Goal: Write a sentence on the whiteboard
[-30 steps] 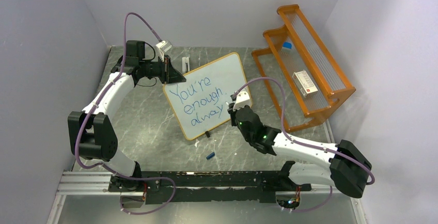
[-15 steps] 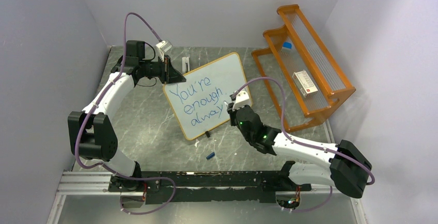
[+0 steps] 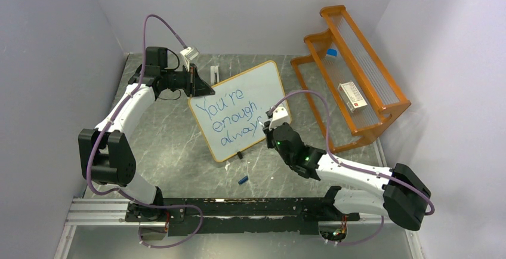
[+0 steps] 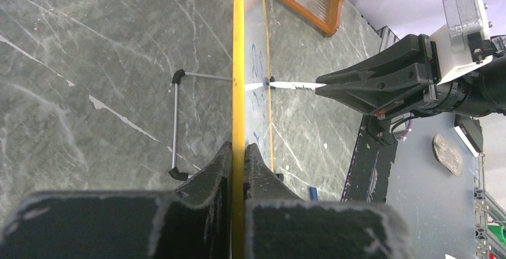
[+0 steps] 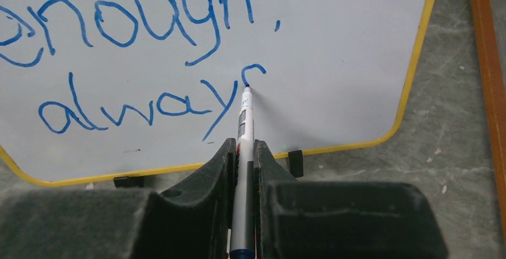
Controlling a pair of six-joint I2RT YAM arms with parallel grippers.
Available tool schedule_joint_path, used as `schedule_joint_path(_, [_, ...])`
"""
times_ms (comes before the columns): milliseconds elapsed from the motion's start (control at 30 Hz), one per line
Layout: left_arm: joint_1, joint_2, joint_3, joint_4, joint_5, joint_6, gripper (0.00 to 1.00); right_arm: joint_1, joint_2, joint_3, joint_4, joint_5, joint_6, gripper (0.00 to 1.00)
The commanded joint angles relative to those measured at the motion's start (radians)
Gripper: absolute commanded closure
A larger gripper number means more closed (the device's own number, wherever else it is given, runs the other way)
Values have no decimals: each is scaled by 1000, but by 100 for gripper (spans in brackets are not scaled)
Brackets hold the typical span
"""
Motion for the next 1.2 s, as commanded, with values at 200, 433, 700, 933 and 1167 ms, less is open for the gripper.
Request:
schedule_joint_path(200, [-3, 37, -5, -42, -102, 77, 95, -7, 8, -18, -55, 64, 40, 100])
schedule_joint_path(433, [-3, 37, -3, -43, -101, 76, 95, -5, 0, -20, -83, 50, 54, 100])
schedule_joint_path(700, [-3, 34, -4, -41, -101, 77, 95, 10, -12, -20, -95, -5, 58, 100])
schedule_joint_path(933, [-3, 34, -5, -41, -101, 76, 95, 16, -11, -8, -66, -50, 65, 100])
schedule_joint_path(1167, [-3, 35, -3, -43, -102, 76, 95, 18, 6, 5, -23, -25, 73, 100])
